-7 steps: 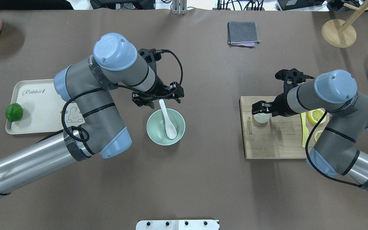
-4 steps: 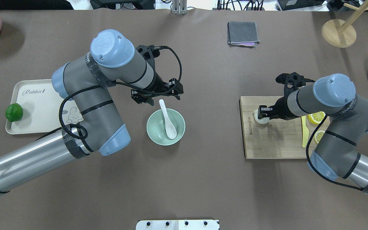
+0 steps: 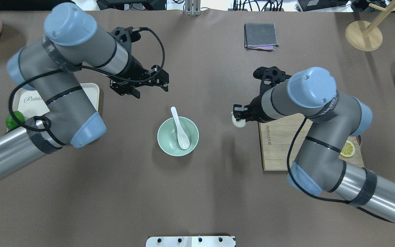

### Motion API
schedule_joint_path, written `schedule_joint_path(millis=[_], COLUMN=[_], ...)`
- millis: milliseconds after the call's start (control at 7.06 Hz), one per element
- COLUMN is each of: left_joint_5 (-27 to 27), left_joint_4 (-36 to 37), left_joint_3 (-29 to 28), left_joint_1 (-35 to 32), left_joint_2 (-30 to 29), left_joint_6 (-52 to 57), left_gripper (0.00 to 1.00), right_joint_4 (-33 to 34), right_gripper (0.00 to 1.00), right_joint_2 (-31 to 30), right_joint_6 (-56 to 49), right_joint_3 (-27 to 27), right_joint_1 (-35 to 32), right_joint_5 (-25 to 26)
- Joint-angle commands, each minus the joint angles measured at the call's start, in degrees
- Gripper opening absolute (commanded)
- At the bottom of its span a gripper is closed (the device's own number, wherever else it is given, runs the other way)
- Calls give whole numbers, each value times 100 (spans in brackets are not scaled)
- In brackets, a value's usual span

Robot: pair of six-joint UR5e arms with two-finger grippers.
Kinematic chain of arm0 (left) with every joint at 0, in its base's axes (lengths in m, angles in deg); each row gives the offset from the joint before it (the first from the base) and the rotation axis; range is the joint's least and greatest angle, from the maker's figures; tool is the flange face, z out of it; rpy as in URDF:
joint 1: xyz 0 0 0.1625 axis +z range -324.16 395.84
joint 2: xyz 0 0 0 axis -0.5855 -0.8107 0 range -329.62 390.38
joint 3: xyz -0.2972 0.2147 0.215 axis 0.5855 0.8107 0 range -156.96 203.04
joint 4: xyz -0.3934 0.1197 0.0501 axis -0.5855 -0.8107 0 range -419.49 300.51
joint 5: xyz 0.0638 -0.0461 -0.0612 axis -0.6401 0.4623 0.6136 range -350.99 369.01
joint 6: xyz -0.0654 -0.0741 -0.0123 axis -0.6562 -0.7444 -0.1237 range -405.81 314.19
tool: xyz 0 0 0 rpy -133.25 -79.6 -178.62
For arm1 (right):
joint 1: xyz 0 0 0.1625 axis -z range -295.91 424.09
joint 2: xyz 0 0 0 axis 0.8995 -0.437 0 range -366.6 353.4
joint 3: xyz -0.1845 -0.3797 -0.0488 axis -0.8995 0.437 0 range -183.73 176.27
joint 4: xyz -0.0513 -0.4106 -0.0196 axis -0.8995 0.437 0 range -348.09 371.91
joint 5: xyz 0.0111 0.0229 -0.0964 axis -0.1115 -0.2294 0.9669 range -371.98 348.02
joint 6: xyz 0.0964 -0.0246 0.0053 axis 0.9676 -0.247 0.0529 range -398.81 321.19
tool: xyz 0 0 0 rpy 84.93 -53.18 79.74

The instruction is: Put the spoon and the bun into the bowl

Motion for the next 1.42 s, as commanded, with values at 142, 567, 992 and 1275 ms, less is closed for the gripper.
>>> schedule_joint_path(millis=[142, 567, 992, 1275], left_joint_5=[845, 837, 758, 758], left_joint_4=[30, 39, 56, 65], left_joint_3=[12, 20, -155, -156], left_joint_1=[-981, -974, -1070, -1438], left_joint_2=[755, 756, 816, 1272], left_joint_6=[1613, 1565, 1670, 2492], left_gripper=[98, 98, 98, 98], right_joint_4=[531, 479, 541, 550], right_gripper=[0, 100, 100, 100], right_joint_2=[1261, 1582, 550, -252], right_joint_6=[993, 1215, 1120, 404], right_joint_3=[393, 818, -276, -693], right_joint_1=[1064, 1075, 839, -377], right_joint_5=[1358, 1519, 1397, 41])
